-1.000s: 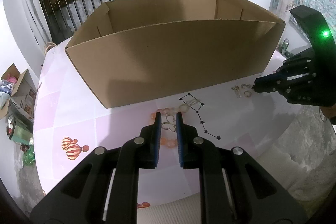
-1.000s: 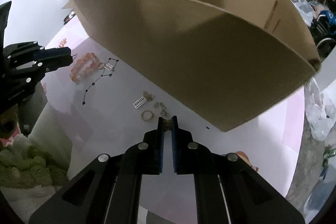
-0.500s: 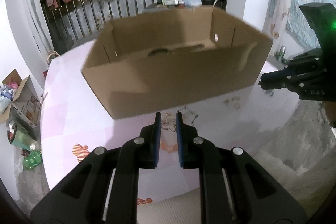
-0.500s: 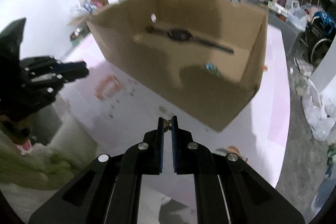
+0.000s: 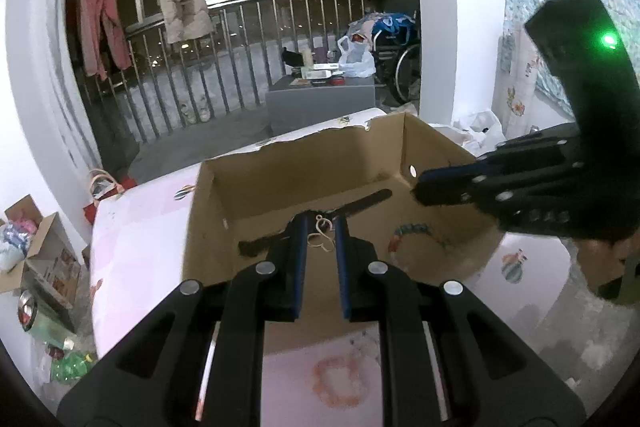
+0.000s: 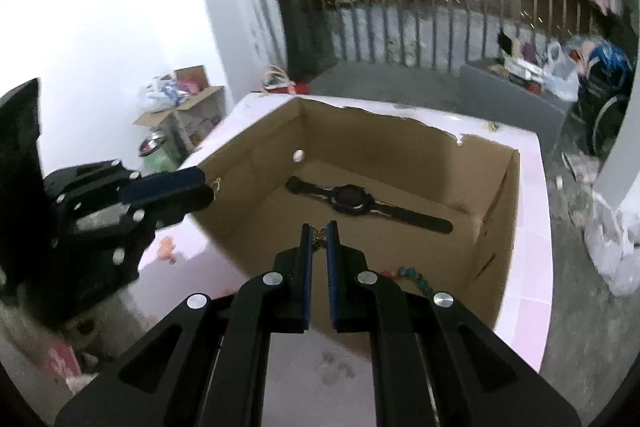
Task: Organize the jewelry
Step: 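Carry the butterfly earring over the box and open the left gripper, then move the left gripper back to the small gold ring by the bracelet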
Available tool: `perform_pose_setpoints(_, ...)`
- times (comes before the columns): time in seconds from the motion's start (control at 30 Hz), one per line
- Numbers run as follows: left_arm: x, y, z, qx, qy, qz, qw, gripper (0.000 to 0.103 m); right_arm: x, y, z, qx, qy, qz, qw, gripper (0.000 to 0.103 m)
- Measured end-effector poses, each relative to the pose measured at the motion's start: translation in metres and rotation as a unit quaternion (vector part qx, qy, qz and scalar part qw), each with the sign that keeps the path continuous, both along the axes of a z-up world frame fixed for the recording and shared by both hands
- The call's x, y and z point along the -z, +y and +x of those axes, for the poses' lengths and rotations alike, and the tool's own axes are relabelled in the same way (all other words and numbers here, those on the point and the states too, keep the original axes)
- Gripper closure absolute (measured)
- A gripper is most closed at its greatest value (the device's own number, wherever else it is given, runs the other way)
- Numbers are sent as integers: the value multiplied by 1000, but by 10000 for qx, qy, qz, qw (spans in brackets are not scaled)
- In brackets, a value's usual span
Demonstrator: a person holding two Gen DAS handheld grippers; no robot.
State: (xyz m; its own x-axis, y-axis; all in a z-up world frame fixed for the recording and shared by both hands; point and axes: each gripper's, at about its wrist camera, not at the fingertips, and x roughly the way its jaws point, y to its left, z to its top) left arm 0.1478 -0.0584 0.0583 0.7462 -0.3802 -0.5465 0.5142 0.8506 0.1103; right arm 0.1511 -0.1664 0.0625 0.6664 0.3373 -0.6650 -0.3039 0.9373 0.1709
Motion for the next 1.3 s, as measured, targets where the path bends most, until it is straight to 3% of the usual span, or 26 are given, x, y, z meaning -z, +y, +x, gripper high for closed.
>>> perform_pose_setpoints(0.23, 24, -16, 47, -192, 304, 373, 9987, 89, 23, 10, 37, 388, 490, -215, 9978, 95)
perform_pose_setpoints(0.33, 33, -13, 54, -299, 405, 418, 9979, 72, 28, 8, 41, 452, 586, -185, 9971, 90)
perform_pose_setpoints(0.47, 35, -5, 49, -365, 383, 316, 9981, 59, 25, 5, 35, 477, 455, -115, 9978, 78)
perform_pose_setpoints(0.63, 32, 8, 35, -518, 255, 208, 9981, 56, 14, 0, 13, 403, 118, -133, 9990, 73)
perform_pose_setpoints(0.9, 27, 43, -18, -498, 392, -143, 9979, 56, 6, -14, -46, 3, -218, -203, 9996, 69)
perform_pose_setpoints(1.13, 44, 37, -52, 129, 958, -453, 9943, 56, 29, -21, -79, -112, 342, 82, 9993, 70)
perform_pose_setpoints(1.23, 62, 20, -53, 406, 1328, -542, 9888, 65, 50, -17, -77, -53, 710, 9, 9975, 70)
perform_pose_setpoints(1.3, 73, 6, -53, 549, 1458, -454, 9867, 66, 63, -15, -76, -35, 903, 46, 9959, 70)
